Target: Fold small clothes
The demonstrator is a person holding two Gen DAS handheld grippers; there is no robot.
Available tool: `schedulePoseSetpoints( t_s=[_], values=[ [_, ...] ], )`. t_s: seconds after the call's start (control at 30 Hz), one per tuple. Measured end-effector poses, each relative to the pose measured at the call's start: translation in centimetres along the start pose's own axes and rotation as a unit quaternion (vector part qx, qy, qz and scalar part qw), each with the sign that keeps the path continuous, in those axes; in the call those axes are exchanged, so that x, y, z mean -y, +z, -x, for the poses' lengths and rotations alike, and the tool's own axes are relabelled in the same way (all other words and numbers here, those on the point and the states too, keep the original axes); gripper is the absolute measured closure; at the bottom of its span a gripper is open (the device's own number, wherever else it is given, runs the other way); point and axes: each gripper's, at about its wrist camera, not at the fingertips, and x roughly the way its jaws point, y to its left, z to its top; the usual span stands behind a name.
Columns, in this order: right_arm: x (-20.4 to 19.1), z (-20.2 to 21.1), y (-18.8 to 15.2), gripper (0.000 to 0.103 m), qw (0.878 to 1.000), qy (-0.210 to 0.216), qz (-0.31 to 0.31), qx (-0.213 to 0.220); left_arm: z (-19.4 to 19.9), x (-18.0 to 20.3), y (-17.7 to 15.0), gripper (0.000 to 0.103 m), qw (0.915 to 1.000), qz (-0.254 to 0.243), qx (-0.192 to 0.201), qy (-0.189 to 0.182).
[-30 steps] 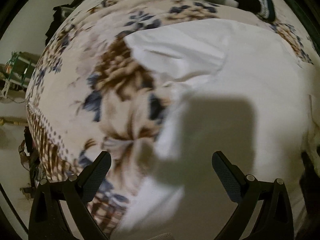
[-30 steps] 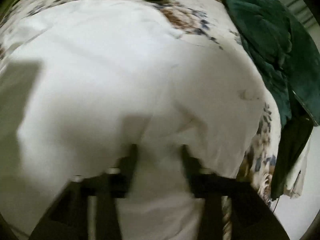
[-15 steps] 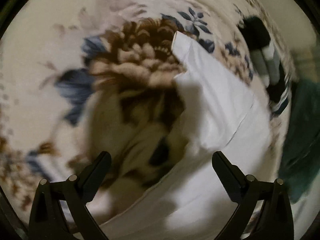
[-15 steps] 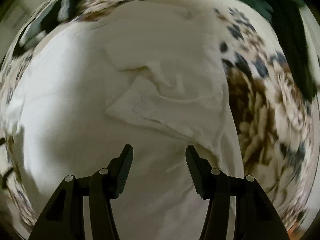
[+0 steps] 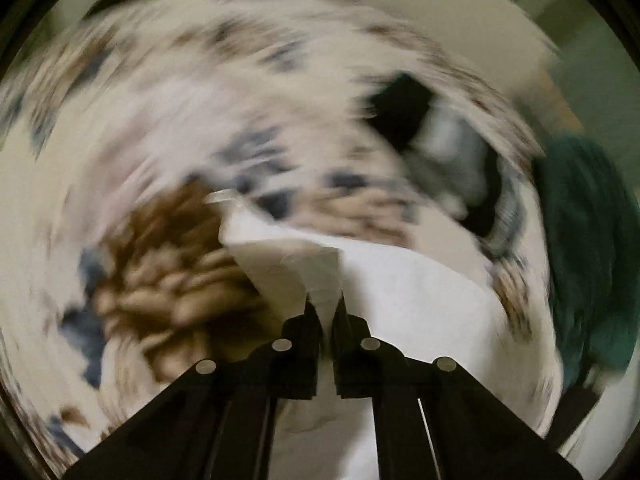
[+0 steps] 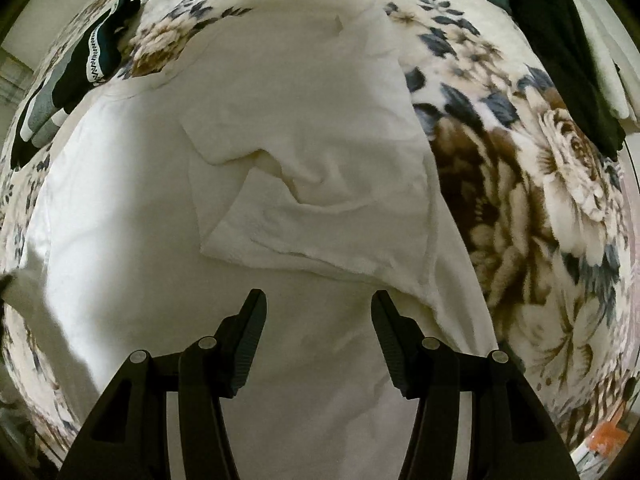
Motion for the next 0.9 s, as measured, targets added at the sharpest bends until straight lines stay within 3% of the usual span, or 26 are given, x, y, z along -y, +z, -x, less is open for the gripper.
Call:
schedulePoseSetpoints(
  t_s=[0.07,0.13,0.23,0.27,0.33,0.37,0.43,0.47,0.53,0.67,0.83,0.9],
  values=[
    [0.9,0.5,-0.2,0.046,1.0,-0.001,-0.003,0.0,0.1,5.1,-2.0,0.1,0.9946,-0.103,-0.005,-0.017],
    [1.5,1.0,-0.4,0.046,1.0,-0.002,-0.002,-0.003,-0.7,8.6,-4.7,0.099,0.9824,-0.177,-0.039,-0.043],
    [1.9,2.0,-0.3,0.046,1.0,-0.002,0.001,-0.006,-2.7,11.7,-9.4,0.095,0.9589,-0.251,-0.121,-0.052],
    [2.0,2.4,-0.2,0.046,1.0,0.0,0.001,-0.006,-3.0,11.7,-10.5,0.095,0.9555,-0.258,-0.135,-0.045],
    [2.1,3.3,0.3,0.046,1.0,0.01,0.003,-0.005,-2.7,10.4,-11.2,0.09,0.9574,-0.246,-0.146,-0.039],
    [2.0,3.6,0.6,0.046,1.0,0.016,0.004,-0.005,-2.4,9.8,-11.2,0.078,0.959,-0.239,-0.148,-0.035],
    [1.3,4.2,1.3,0.042,0.999,0.045,0.012,-0.005,-1.5,7.7,-10.8,0.038,0.966,-0.213,-0.145,-0.021],
    [0.8,4.3,1.8,0.041,0.998,0.063,0.015,-0.007,-1.0,7.1,-10.4,0.033,0.9694,-0.202,-0.139,-0.016],
    [-0.6,4.0,2.8,0.04,0.994,0.104,0.016,-0.016,-0.5,5.1,-9.0,0.032,0.9761,-0.18,-0.122,0.0],
    [-4.1,1.7,5.8,0.04,0.984,0.17,0.009,-0.046,-1.4,3.7,-6.7,0.032,0.9776,-0.178,-0.106,0.037],
    [-8.3,-3.5,9.0,0.038,0.979,0.168,-0.001,-0.114,-3.9,4.3,-3.4,0.032,0.9762,-0.188,-0.082,0.071],
    [-9.5,-3.2,9.2,0.042,0.98,0.17,0.006,-0.105,-5.0,4.9,-2.2,0.032,0.9756,-0.19,-0.079,0.078]
  ],
)
